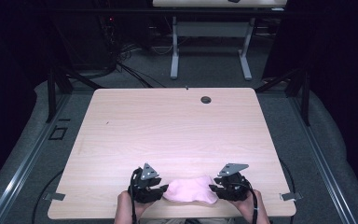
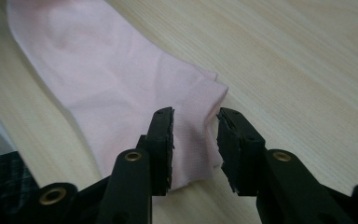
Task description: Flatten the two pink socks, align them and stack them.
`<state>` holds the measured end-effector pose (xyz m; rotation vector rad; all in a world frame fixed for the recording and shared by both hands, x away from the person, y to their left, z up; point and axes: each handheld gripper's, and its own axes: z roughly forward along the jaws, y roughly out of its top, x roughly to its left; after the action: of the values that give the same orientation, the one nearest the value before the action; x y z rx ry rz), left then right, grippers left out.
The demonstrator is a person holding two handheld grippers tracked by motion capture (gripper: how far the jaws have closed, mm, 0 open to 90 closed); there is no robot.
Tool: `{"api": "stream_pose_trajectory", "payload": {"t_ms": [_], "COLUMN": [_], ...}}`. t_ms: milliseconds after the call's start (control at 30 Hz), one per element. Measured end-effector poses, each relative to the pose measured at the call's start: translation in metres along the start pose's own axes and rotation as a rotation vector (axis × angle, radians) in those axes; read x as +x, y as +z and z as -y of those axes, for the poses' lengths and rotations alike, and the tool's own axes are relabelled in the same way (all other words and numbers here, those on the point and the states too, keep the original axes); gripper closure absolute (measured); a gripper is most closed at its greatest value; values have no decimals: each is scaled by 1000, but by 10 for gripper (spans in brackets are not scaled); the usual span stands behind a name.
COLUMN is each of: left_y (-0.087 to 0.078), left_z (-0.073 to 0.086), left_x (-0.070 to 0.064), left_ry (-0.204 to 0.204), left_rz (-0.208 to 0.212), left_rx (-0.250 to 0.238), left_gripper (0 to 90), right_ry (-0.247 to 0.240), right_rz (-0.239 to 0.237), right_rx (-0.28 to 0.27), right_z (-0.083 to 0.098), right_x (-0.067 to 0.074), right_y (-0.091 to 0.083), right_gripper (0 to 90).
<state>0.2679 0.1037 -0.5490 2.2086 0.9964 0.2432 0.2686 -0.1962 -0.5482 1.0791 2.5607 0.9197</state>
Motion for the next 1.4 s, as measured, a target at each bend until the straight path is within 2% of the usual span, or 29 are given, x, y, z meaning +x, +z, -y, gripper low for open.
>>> {"api": "stream_pose_trajectory", "payload": {"t_ms": [67,100,133,200,267,300,400,467,500,533,600,633,667,700,733,800,833,867,933,1000,1033,1067,1100,1133,1167,1200,1267,1367,1400], "left_y": [9,12,13,12,13,13,12,10,10,7,0,-3,-7,-13,-13,-19,-22,-31,-41,-45,-49,-52,-58,-58,-61,-62,-60,-56,-53], "left_z": [4,7,9,11,12,12,13,11,11,11,8,7,6,5,5,4,5,6,9,12,14,17,25,25,33,37,46,54,61], "left_x": [0,1,1,2,0,0,2,5,5,6,7,9,11,15,15,22,26,35,45,51,58,64,76,76,87,93,103,111,118], "left_ry": [15,32,29,38,60,62,42,20,20,3,-1,9,12,16,16,14,9,1,-7,-22,-37,-52,-80,-80,-109,-117,-138,-156,-180], "left_rz": [7,21,26,33,3,5,7,-4,-4,1,-18,-26,-37,-75,-75,-107,-127,-171,-219,-234,-251,-266,-299,-299,-326,-337,-345,-361,-364], "left_rx": [36,57,58,62,70,69,60,28,28,5,-36,-46,-54,-68,-68,-78,-84,-95,-110,-118,-119,-125,-127,-127,-131,-124,-113,-85,-81], "left_gripper": [714,802,860,872,874,874,858,673,580,580,411,304,304,231,204,178,152,144,141,136,100,100,68,54,44,35,22,10,3], "right_ry": [-1,-8,-4,-4,-11,-11,-1,4,4,10,27,47,47,60,60,86,110,117,129,132,154,154,176,185,192,213,222,243,260], "right_rz": [-6,-10,-8,-16,-10,-6,-18,-7,-7,-16,-19,-13,-13,-4,-4,20,38,46,70,82,120,120,152,162,168,174,209,231,244], "right_rx": [29,37,38,29,35,31,25,23,23,17,-18,-63,-63,-90,-90,-110,-142,-157,-176,-180,-180,-180,-179,-177,-176,-187,-166,-160,-149], "right_z": [2,3,4,6,6,6,7,7,7,6,6,5,5,4,4,4,3,4,6,7,10,10,15,18,20,24,30,35,41], "right_x": [-1,-2,-2,-3,-2,-2,-3,-4,-4,-5,-9,-13,-13,-19,-19,-25,-30,-33,-39,-42,-48,-48,-56,-59,-62,-66,-72,-78,-84], "right_y": [7,9,12,13,13,13,14,13,13,12,7,0,0,-7,-7,-13,-17,-20,-25,-27,-30,-30,-32,-33,-34,-34,-34,-31,-28], "right_gripper": [777,801,819,832,838,839,830,750,750,697,596,496,496,385,385,263,176,153,109,69,15,15,0,0,0,0,0,0,0]}}
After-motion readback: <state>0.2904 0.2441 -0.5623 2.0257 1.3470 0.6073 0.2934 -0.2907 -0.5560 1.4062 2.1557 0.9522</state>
